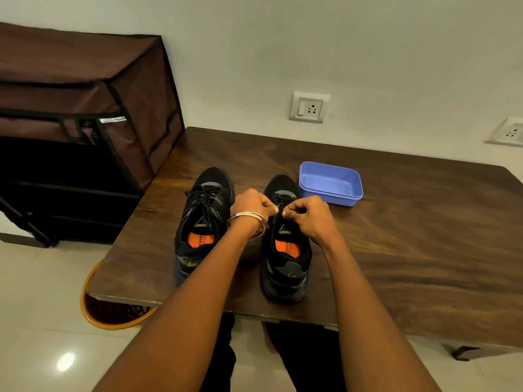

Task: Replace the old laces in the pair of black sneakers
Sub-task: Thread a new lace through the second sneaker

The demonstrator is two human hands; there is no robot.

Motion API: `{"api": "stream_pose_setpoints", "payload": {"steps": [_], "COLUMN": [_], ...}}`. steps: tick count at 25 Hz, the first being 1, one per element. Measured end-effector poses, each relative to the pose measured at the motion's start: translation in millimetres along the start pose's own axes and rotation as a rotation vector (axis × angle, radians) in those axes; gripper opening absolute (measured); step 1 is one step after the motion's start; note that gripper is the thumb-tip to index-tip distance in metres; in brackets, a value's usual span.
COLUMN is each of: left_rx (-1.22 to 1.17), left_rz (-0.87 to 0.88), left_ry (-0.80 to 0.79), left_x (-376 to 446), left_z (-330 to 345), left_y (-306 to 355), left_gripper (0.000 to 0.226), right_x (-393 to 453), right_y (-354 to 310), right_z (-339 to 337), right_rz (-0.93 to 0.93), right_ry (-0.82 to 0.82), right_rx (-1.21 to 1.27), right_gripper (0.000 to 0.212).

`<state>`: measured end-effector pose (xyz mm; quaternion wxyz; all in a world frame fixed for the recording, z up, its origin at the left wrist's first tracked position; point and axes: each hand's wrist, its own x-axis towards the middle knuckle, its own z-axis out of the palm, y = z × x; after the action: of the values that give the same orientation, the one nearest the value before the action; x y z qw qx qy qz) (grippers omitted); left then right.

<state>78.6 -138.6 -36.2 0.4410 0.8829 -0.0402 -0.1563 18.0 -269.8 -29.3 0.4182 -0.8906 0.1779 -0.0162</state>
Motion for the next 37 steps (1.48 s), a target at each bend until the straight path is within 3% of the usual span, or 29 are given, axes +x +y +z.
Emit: {"api": "stream_pose_setpoints", "payload": {"steps": [2, 6, 7, 11, 13, 14, 16, 18, 19, 21, 23, 26, 30, 34, 36, 37], "left_rx": [-0.014, 0.054, -0.035, -1.05, -1.237, -1.112, -0.389, 0.302, 0.494, 0.657, 0.664, 0.249, -0.798, -1.558, -1.689, -1.514], "left_rz": [-0.013, -0.08, -0.079, -0.181, -0.138, -0.055, 0.211, 0.399, 0.398, 0.32, 0.273, 0.198, -0.07, -0.211, -0.151, -0.068], "left_ry": [-0.002, 0.092, 0.129, 0.131, 0.169, 0.207, 0.258, 0.094, -0.014, -0.099, -0.071, 0.007, 0.013, 0.054, 0.011, 0.026], "left_x": [2, 6, 5, -5, -8, -6, 0, 4, 5, 7, 8, 4, 3, 4, 0, -2], "left_z": [3, 1, -3, -24, -30, -28, -23, -14, -10, -8, -9, -18, -31, -42, -50, -53], "left_y": [0, 7, 11, 32, 34, 30, 20, 12, 12, 17, 18, 12, 12, 21, 21, 19], "left_gripper": [0.017, 0.027, 0.027, 0.023, 0.017, 0.014, 0.012, 0.015, 0.016, 0.018, 0.019, 0.018, 0.029, 0.027, 0.025, 0.022], "right_x": [2, 4, 4, 0, -2, -2, -4, -5, -4, -3, -2, -2, -4, -3, -4, -4], "right_y": [2, 8, 9, 10, 8, 7, 6, 5, 5, 6, 8, 7, 3, 4, 3, 3], "right_z": [-10, -22, -22, -27, -28, -28, -28, -28, -27, -26, -25, -28, -30, -27, -26, -26], "right_rz": [0.023, 0.157, 0.19, 0.231, 0.234, 0.237, 0.235, 0.235, 0.248, 0.289, 0.328, 0.324, 0.304, 0.293, 0.317, 0.324], "right_ry": [-0.07, -0.027, -0.033, -0.095, -0.117, -0.112, -0.081, -0.058, -0.057, -0.061, -0.076, -0.098, -0.132, -0.16, -0.177, -0.18], "right_rx": [-0.064, -0.155, -0.172, -0.18, -0.186, -0.207, -0.263, -0.283, -0.277, -0.265, -0.257, -0.255, -0.231, -0.157, -0.101, -0.091], "right_gripper": [0.03, 0.074, 0.083, 0.105, 0.114, 0.111, 0.096, 0.093, 0.096, 0.105, 0.111, 0.108, 0.096, 0.091, 0.09, 0.09]}}
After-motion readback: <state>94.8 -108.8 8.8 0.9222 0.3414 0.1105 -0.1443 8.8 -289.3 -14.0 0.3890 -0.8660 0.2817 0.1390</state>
